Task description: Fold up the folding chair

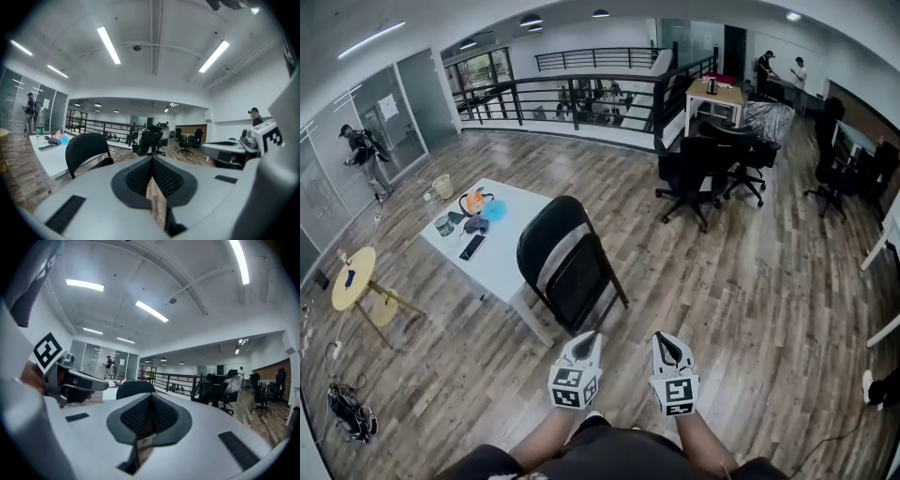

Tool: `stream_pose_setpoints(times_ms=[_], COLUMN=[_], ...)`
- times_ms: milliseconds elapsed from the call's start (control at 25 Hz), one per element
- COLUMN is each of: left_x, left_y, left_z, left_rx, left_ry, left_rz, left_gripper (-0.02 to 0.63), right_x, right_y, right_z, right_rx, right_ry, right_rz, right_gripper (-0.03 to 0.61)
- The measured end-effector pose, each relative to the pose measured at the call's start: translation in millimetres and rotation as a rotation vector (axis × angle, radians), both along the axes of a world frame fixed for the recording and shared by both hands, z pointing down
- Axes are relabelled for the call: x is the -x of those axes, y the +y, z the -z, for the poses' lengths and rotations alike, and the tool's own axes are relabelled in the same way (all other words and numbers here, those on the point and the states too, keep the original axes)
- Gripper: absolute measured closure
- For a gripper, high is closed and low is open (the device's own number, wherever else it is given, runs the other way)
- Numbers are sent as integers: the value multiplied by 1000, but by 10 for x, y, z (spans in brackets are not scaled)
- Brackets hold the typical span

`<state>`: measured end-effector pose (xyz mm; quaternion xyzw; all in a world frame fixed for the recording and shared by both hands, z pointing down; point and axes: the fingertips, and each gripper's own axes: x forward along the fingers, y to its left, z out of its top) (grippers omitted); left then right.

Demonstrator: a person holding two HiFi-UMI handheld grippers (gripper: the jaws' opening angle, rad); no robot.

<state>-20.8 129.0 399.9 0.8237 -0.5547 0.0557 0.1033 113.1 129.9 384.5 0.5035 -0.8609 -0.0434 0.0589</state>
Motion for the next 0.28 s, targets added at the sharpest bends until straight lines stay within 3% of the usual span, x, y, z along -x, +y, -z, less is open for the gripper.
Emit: stream_pose_setpoints(times_ms=[280], left_x=[-57], left_y=[135], left_z=[70], left_rx=[-32], left_ry=[-6], left_rz=[-17], left_gripper=[607], right_x=[-17], right_y=[104], right_z=[201], right_rx=[-26], right_ry=[-14], right_rz=[-18], right_gripper=[564])
